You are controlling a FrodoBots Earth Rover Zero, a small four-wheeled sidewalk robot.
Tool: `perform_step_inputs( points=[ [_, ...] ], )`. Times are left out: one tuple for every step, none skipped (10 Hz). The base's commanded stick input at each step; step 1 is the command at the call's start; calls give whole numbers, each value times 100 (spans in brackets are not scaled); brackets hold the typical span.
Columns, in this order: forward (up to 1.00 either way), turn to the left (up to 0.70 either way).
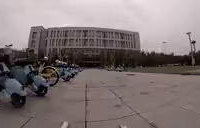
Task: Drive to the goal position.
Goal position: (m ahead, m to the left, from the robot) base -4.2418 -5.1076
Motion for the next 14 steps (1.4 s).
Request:
perform_step_inputs(
  points=[
    [70, 0],
    [70, 0],
    [70, 0],
    [70, 0],
    [70, 0],
    [70, 0],
    [70, 0],
    [70, 0],
    [70, 1],
    [70, 2],
    [70, 2],
    [70, 2],
    [70, 3],
    [70, 2]
  ],
)
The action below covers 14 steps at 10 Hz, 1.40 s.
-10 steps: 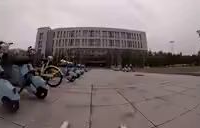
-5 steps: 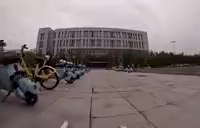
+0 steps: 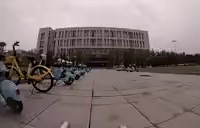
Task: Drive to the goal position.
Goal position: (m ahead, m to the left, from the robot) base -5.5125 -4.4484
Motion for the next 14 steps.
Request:
perform_step_inputs(
  points=[
    [70, 2],
    [70, 7],
    [70, 28],
    [70, 33],
    [70, 28],
    [70, 22],
    [70, 0],
    [70, 0],
    [70, 0],
    [70, 0],
    [70, 0],
    [70, 0],
    [70, 0],
    [70, 0]
  ],
)
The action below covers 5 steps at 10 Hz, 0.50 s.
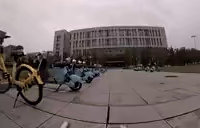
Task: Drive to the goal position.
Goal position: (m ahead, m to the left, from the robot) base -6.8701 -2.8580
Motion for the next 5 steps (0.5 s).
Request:
perform_step_inputs(
  points=[
    [70, 0],
    [70, 0],
    [70, -8],
    [70, -31],
    [70, -35]
  ],
)
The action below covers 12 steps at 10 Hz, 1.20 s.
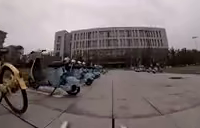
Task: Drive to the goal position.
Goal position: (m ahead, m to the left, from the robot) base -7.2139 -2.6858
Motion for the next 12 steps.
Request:
perform_step_inputs(
  points=[
    [70, -35],
    [70, -31],
    [70, -9],
    [70, 0],
    [70, 0],
    [70, 0],
    [70, 0],
    [70, 0],
    [70, 0],
    [70, 0],
    [70, 0],
    [70, 0]
  ],
)
